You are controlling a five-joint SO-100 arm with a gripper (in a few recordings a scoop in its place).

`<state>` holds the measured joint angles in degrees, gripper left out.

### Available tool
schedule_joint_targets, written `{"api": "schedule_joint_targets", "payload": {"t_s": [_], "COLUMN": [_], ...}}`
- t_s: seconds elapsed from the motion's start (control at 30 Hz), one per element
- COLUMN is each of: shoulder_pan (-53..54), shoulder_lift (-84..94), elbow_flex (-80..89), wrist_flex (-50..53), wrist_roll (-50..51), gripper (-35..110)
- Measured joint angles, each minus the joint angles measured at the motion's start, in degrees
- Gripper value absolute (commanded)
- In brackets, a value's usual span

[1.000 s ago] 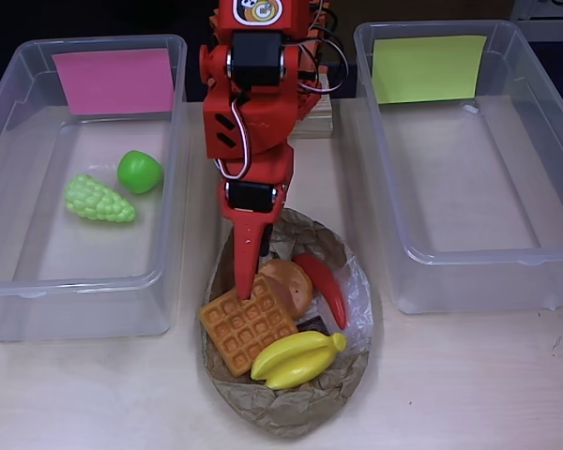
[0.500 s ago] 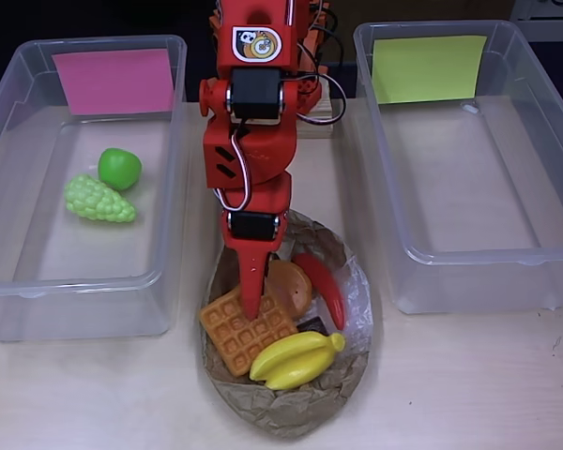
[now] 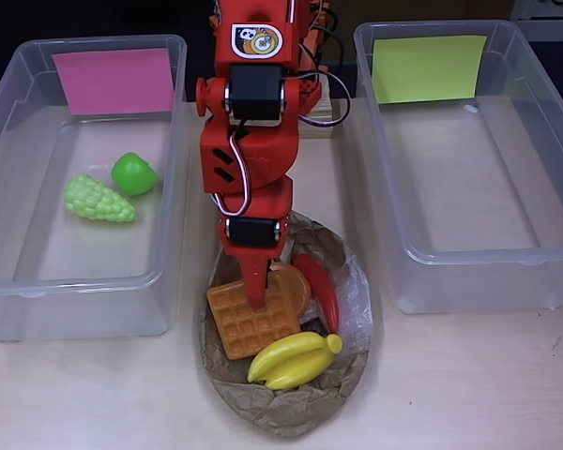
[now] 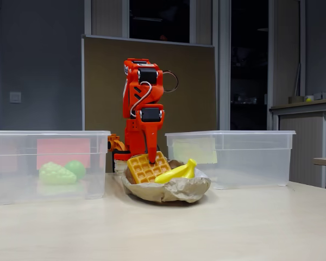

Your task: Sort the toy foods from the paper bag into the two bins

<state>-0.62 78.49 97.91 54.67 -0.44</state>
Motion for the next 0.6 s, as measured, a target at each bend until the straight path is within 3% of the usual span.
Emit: {"api": "schedule_joint_targets", "payload": {"t_s": [0.6], "shoulder_pan": [-7.3], "shoulder_lift": [1.4], "elbow_flex": [-14.6], "wrist_flex": [13.7], "wrist_roll": [5.1], "gripper": [0]}}
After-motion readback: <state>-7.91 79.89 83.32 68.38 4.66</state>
